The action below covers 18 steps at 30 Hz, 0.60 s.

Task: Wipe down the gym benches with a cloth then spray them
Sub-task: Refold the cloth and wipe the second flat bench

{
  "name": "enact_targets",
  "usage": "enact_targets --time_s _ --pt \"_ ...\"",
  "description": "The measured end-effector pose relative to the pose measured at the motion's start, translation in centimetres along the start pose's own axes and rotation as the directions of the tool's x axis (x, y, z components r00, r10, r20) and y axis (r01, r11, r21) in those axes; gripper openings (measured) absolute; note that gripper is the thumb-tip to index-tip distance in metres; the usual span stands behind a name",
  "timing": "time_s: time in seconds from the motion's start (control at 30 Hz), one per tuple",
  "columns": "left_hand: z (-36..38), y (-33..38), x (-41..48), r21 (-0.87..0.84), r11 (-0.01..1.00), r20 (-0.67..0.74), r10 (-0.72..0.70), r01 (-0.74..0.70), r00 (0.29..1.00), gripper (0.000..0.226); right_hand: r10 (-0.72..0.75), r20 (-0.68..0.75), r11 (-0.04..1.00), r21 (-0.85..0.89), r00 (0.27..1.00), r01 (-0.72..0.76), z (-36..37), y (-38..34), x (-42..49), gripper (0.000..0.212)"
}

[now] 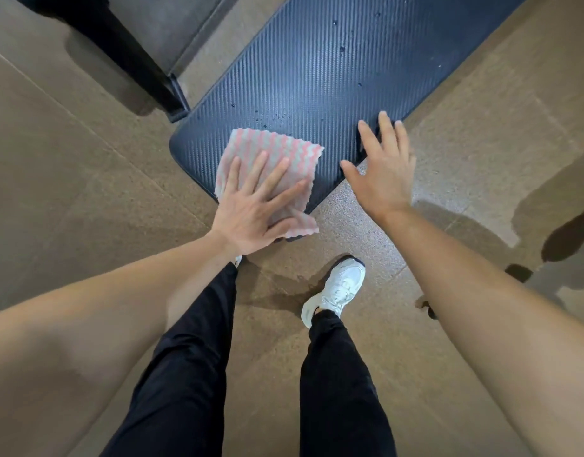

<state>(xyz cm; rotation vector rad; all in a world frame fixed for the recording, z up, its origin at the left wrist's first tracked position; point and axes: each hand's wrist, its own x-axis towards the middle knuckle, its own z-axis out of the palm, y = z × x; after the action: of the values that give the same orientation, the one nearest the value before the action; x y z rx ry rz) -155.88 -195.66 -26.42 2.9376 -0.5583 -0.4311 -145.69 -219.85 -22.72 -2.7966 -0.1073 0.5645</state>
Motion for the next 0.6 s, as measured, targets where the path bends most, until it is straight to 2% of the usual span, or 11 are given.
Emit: enact_targets --time_s 0.17,0.37,0.6 --pt "-2.0 -5.1 3.9 -0.063 0.972 -0.030 -0.228 0.226 0.973 0.066 0.115 -0.036 0.993 0.035 0.993 -0.114 -1.4 0.9 2.4 0.071" --pt "-3.6 -8.5 7.0 -0.061 0.958 -0.005 -0.282 0.281 0.959 0.063 0.080 0.039 0.996 -0.048 0.996 -0.078 -1.5 1.7 4.0 0.077" --pt "-3.6 -4.9 7.7 -0.167 0.908 0.081 -0.375 0.384 0.923 0.065 0.013 0.136 0.993 -0.117 0.991 0.003 -2.4 2.6 4.8 0.078"
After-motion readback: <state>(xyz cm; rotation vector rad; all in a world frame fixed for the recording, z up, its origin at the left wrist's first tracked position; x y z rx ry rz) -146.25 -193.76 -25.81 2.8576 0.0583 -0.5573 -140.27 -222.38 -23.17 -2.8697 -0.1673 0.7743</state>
